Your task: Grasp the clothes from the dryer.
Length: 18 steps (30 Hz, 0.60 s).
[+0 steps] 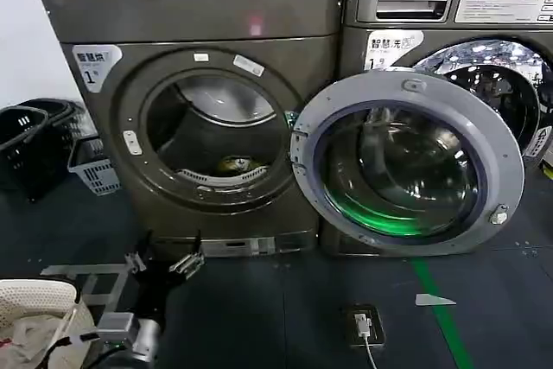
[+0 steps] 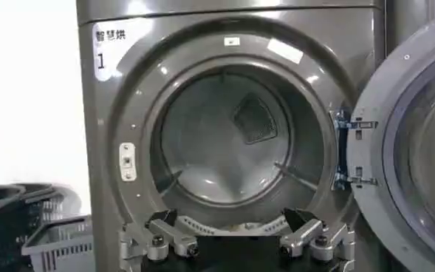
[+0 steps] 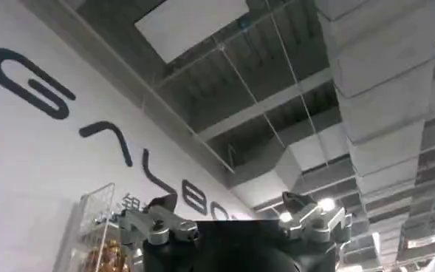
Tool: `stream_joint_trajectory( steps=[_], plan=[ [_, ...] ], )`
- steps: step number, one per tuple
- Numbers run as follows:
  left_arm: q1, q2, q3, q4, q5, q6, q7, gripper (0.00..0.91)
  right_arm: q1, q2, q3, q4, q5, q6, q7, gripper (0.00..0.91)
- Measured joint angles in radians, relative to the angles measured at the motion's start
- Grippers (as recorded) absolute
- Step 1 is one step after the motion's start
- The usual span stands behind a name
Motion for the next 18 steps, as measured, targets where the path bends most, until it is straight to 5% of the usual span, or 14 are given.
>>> stream_joint_trajectory(
  steps=[18],
  plan=[
    [0.0, 0.002, 0.004, 0.001, 0.0, -0.001, 0.001, 0.907, -0.008, 0.013, -0.006, 0.013, -0.048, 0.009, -0.011, 0.907]
  ],
)
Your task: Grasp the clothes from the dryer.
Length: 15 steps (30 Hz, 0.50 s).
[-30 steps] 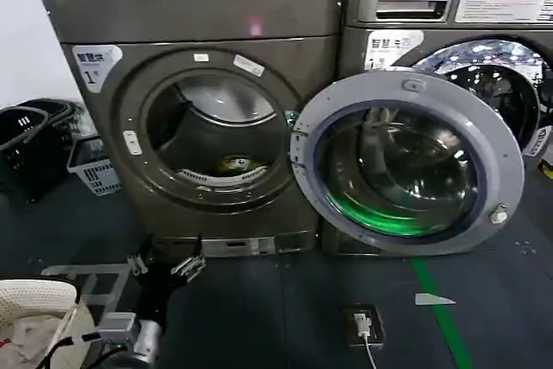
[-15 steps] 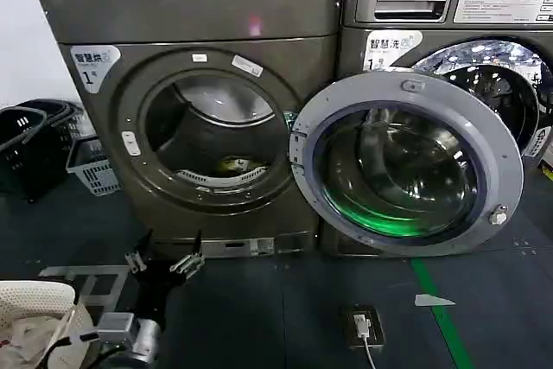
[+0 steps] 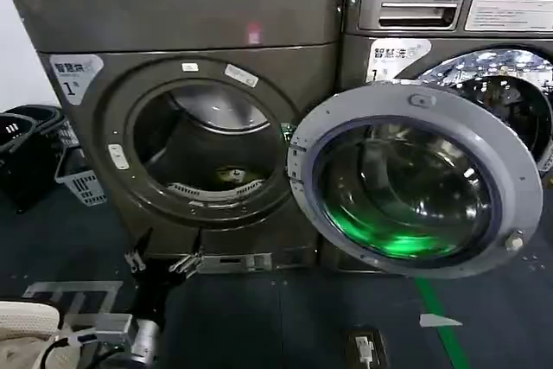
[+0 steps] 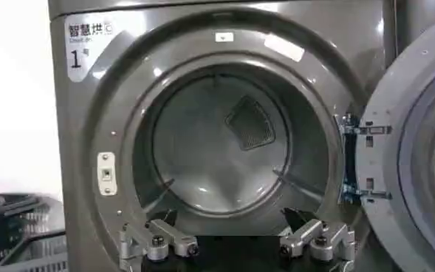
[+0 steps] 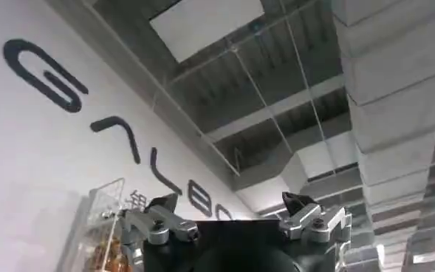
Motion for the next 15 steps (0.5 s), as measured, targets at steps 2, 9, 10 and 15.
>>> stream_joint_trajectory(
  steps=[2, 9, 10, 15],
  plan=[
    [-0.002, -0.001, 0.001, 0.001, 0.0, 0.0, 0.001, 0.907, 0.001, 0.0, -0.001, 0.001, -0.002, 0.0, 0.0, 0.907],
    [-0.007, -0.003, 0.003, 0.007, 0.002, 0.0, 0.003, 0.907, 0.004, 0.003, -0.005, 0.001, -0.014, 0.002, -0.002, 0.907],
    [-0.007, -0.003, 0.004, 0.008, 0.003, 0.0, 0.004, 0.907, 0.005, 0.003, -0.006, 0.001, -0.015, 0.002, -0.002, 0.907],
    [-0.007, -0.002, 0.004, 0.007, 0.004, 0.002, 0.005, 0.907, 0.007, 0.004, -0.007, 0.001, -0.02, 0.003, -0.004, 0.907]
  ],
)
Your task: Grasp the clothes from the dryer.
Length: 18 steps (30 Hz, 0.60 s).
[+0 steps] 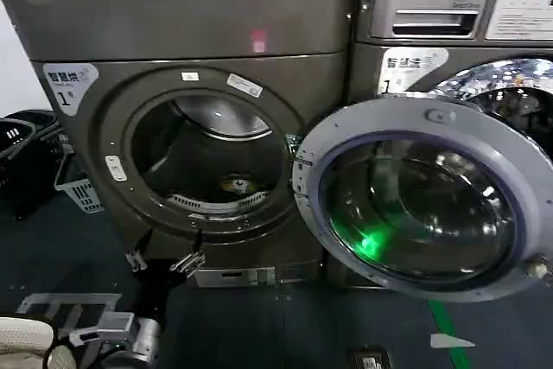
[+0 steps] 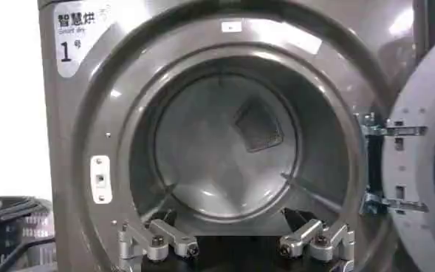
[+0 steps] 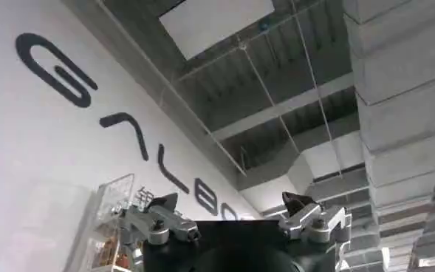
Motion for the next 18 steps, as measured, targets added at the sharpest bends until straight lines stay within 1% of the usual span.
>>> stream_joint_trajectory(
  steps=[13, 18],
  plan=[
    [0.005, 0.0, 0.001, -0.012, 0.003, 0.002, 0.002, 0.907, -0.004, 0.004, 0.005, -0.012, 0.001, 0.012, 0.006, 0.907],
    [-0.003, 0.007, 0.006, -0.008, 0.0, -0.006, 0.011, 0.907, -0.006, 0.004, 0.001, 0.0, 0.0, 0.003, 0.015, 0.907]
  ],
)
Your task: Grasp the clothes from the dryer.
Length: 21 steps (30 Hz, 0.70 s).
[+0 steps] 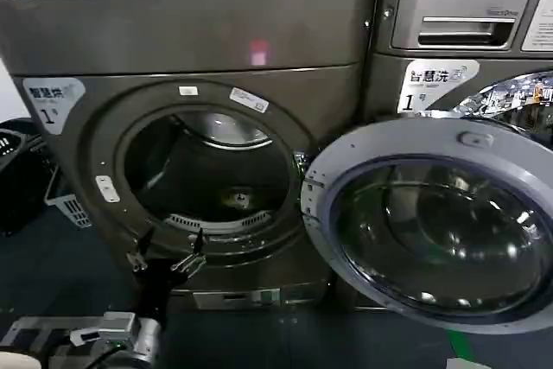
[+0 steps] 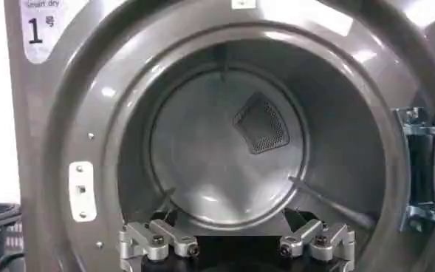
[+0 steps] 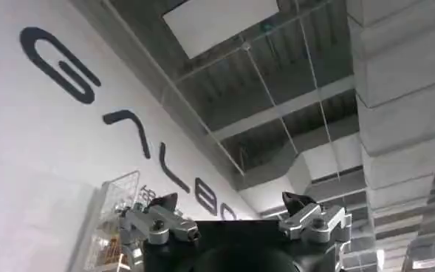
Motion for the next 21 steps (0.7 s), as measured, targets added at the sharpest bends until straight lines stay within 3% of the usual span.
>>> stream_joint_trajectory(
  steps=[10, 21],
  plan=[
    [-0.096, 0.019, 0.021, 0.098, -0.029, -0.042, -0.014, 0.907, -0.023, 0.016, 0.007, 0.017, -0.016, 0.002, 0.002, 0.907],
    [-0.484, 0.049, 0.065, 0.494, -0.091, -0.086, -0.043, 0.907, -0.027, 0.027, 0.011, 0.025, -0.014, 0.01, 0.0, 0.907]
  ],
)
